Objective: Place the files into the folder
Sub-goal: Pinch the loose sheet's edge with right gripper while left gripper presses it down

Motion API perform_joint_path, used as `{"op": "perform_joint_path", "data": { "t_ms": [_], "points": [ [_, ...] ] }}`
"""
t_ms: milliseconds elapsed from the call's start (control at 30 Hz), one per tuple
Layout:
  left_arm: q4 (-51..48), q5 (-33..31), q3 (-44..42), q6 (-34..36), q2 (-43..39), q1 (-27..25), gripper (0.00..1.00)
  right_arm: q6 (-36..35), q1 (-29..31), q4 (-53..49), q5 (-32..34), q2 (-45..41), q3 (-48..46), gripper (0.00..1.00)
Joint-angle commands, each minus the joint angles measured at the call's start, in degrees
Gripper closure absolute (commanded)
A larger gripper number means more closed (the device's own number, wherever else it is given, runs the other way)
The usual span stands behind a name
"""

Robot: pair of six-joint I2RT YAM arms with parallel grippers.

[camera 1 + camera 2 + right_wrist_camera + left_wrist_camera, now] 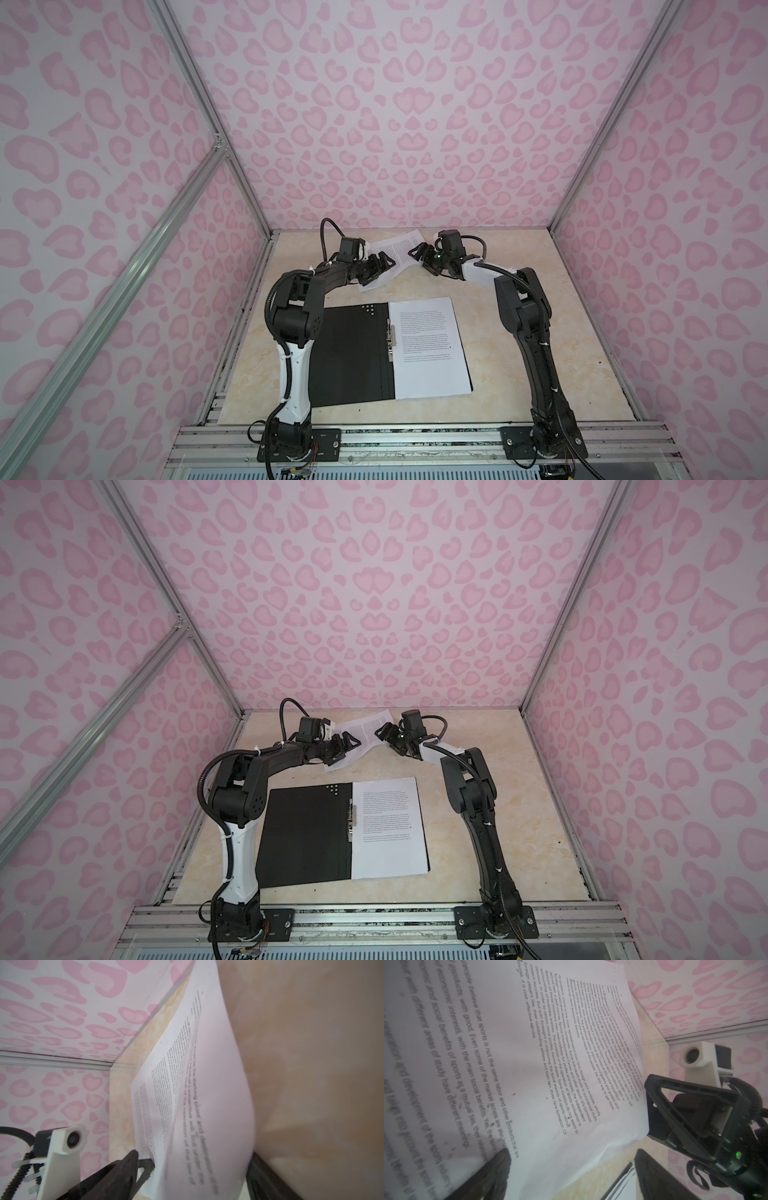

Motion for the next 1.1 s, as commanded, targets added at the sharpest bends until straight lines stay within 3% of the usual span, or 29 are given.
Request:
{"op": "perform_joint_path", "data": {
  "t_ms": [0, 267, 500, 867, 1067],
  "points": [
    [-7.48, -1.12, -0.85, -2.03, 1.22, -0.66, 0.05, 4.8, 0.11, 3.63, -1.54, 0.62, -1.26, 0.15],
    [-3.36, -1.5, -3.45, -6.65, 1.78, -0.82, 0.06, 14.36, 1.16, 19.77, -1.57, -1.6, -6.53, 0.1],
    [-1.59, -0.98, -4.52, -8.57, 1.51, -1.17, 0.06, 19.23, 2.98, 27.16, 3.07, -0.11, -9.1, 0.17],
    [0.91, 0.22, -6.02, -10.66, 0.3, -1.17, 0.06, 23.02, 5.39, 33.4, 13.7, 0.71, -13.63, 0.46],
    [0.61, 0.84, -5.95, -9.97, -0.26, -1.24, 0.06, 25.21, 7.33, 32.06, 14.22, 3.81, -9.78, 0.58]
  ]
}}
